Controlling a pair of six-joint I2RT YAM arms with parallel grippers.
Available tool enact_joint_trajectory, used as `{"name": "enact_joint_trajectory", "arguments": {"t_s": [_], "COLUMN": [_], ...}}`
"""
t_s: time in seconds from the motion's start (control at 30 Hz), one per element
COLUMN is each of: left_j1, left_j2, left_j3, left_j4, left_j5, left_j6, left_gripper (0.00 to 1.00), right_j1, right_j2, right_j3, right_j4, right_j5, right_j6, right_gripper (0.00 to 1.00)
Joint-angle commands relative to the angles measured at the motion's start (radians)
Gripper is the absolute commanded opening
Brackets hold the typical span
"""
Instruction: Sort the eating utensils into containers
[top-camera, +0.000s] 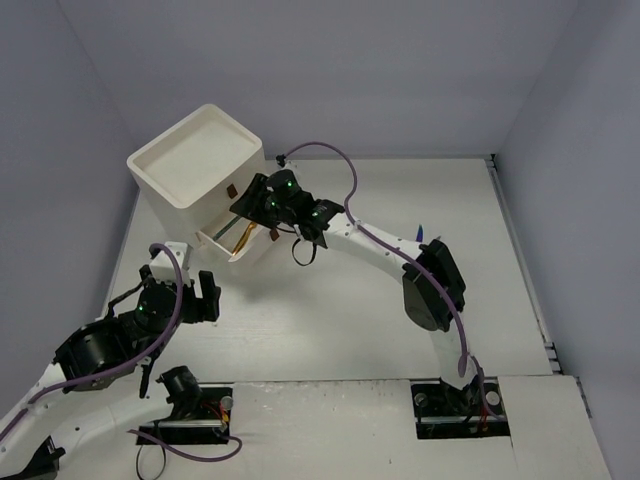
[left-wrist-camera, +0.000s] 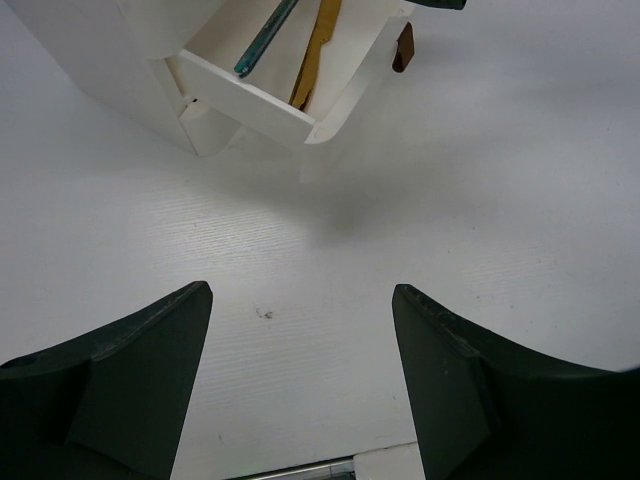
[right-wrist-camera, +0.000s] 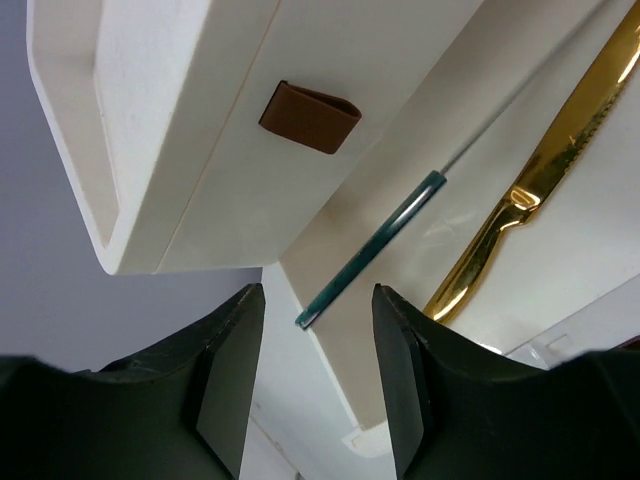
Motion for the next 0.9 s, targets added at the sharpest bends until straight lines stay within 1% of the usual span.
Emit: {"name": "enact_joint_trajectory", "arguments": {"t_s": [0.0, 0.1, 0.2, 0.3, 0.43, 0.53, 0.57, 0.7, 0.8, 0.87], "left_j1": [0.007, 0.006, 0.007, 0.007, 0.007, 0.007, 0.007, 0.007, 0.007, 0.007], "left_j2": [0.025, 0.027, 0.034, 0.046, 0.068, 0.090, 0.095, 0.108, 0.108, 0.106], "left_j3": [0.023, 0.020, 0.018, 0.017, 0.018, 0.020, 0.019, 0.001, -0.015, -0.019], "left_j4": [0.018, 0.019, 0.020, 0.023, 0.027, 0.031, 0.033, 0.060, 0.084, 0.084], "left_j5": [-0.007, -0.005, -0.005, -0.007, -0.007, -0.002, -0.002, 0.012, 0.029, 0.035], "left_j6": [-0.020, -0.024, -0.028, -0.028, -0.027, -0.024, -0.023, -0.023, -0.027, -0.030], "left_gripper": [0.70, 0.70, 0.70, 0.70, 0.70, 0.70, 0.70, 0.70, 0.70, 0.70], "right_j1": [-0.027, -0.059, -0.121, -0.181, -0.311, -0.430, -0.466, -0.624, -0.691, -0.711], "right_j2": [-0.134, -0.205, -0.308, -0.400, -0.553, -0.627, -0.641, -0.671, -0.646, -0.622], "right_j3": [-0.055, -0.122, -0.215, -0.315, -0.492, -0.613, -0.665, -0.784, -0.844, -0.850], "right_j4": [0.069, 0.030, -0.067, -0.119, -0.232, -0.300, -0.311, -0.324, -0.322, -0.322], "right_j5": [0.054, 0.091, 0.178, 0.238, 0.288, 0.310, 0.304, 0.262, 0.242, 0.237], "right_j6": [-0.079, -0.168, -0.255, -0.321, -0.391, -0.445, -0.465, -0.504, -0.521, -0.529], "right_gripper": [0.45, 0.46, 0.46, 0.47, 0.48, 0.49, 0.50, 0.51, 0.51, 0.50]}}
